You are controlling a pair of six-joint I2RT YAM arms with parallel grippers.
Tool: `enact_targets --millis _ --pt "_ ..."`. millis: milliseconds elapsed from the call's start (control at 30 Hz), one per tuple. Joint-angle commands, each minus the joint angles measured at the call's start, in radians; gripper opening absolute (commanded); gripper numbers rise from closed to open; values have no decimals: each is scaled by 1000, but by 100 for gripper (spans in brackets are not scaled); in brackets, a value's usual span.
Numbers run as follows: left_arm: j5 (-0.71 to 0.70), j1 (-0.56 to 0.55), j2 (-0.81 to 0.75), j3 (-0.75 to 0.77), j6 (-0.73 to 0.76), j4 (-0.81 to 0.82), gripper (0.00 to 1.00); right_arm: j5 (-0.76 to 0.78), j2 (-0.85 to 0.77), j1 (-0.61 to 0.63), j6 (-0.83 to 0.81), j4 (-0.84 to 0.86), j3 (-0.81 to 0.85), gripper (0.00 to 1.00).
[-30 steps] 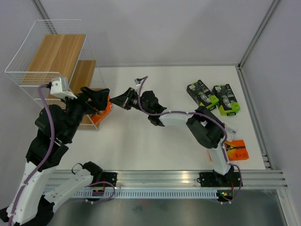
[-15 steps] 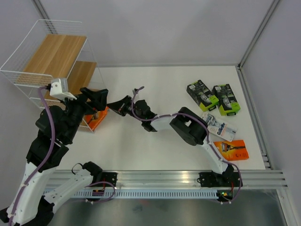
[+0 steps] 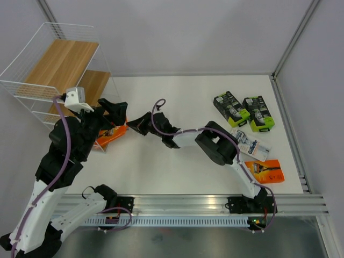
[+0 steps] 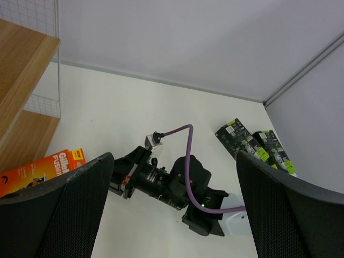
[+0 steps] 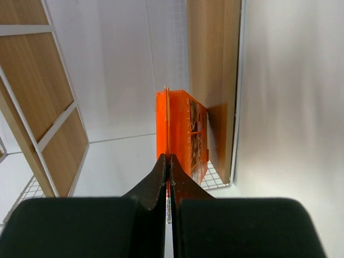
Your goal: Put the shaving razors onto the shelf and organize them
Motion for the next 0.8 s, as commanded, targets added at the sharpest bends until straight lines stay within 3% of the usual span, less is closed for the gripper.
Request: enact_targets --millis 0,333,533,767 --pt "3 0 6 0 0 4 100 21 -20 -12 55 38 -20 1" --pt "-27 0 4 -6 12 -25 100 27 -22 90 -45 -98 -26 1" --pt "-26 0 -5 -24 -8 -30 100 202 -46 172 139 -124 -124 1" --pt "-64 -2 -49 -40 -1 -45 100 326 -55 232 119 -247 -19 1"
